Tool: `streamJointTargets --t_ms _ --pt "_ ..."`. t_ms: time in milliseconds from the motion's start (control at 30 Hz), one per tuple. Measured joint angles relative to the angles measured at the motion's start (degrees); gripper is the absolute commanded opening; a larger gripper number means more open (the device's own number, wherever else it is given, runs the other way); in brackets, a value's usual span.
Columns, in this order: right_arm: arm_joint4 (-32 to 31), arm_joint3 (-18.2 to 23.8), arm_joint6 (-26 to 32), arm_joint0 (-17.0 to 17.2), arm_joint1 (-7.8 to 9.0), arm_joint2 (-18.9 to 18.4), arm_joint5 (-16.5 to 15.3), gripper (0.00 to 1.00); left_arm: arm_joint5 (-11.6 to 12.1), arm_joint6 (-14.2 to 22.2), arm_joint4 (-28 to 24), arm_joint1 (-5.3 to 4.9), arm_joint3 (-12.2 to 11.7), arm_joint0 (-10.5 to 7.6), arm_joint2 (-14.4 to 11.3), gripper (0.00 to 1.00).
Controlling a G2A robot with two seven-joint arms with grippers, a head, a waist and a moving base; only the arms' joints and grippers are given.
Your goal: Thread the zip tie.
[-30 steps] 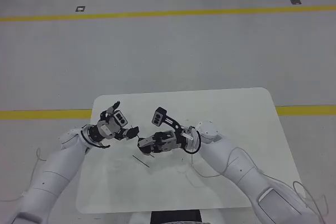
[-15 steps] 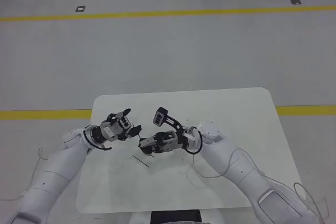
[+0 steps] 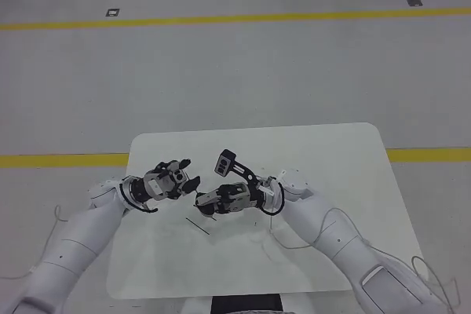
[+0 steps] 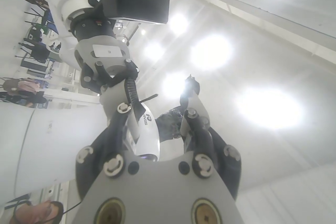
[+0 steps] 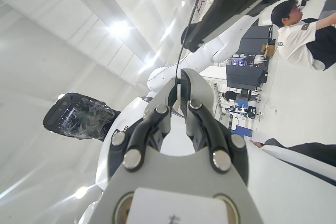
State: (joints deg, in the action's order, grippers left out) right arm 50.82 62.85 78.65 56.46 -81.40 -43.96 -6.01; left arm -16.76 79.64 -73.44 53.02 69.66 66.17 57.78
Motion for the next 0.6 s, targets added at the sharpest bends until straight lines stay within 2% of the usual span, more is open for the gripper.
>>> streamJointTargets --t_ms 200,467,567,600 --pt "-0.2 0.2 -0.2 0.1 -0.14 -0.3 -0.5 0.0 0.1 0.0 -0.2 -0.46 -0.2 -0.44 -1.0 0.12" --pt "-0.3 -0.1 -0.5 0.3 -0.47 -0.3 -0.5 0.0 0.1 0.0 -0.3 -0.94 -0.4 -1.17 -2.8 0.1" --pt "-0.2 -0.5 -0.5 0.3 -0.61 -0.3 -0.4 0.0 0.3 0.0 -0.6 -1.06 -0.6 -1.47 -3.4 0.0" --pt "-0.2 -0.6 -0.5 0.3 -0.66 -0.3 -0.4 0.0 0.4 0.0 -0.7 -1.11 -0.7 -1.58 -3.6 0.0"
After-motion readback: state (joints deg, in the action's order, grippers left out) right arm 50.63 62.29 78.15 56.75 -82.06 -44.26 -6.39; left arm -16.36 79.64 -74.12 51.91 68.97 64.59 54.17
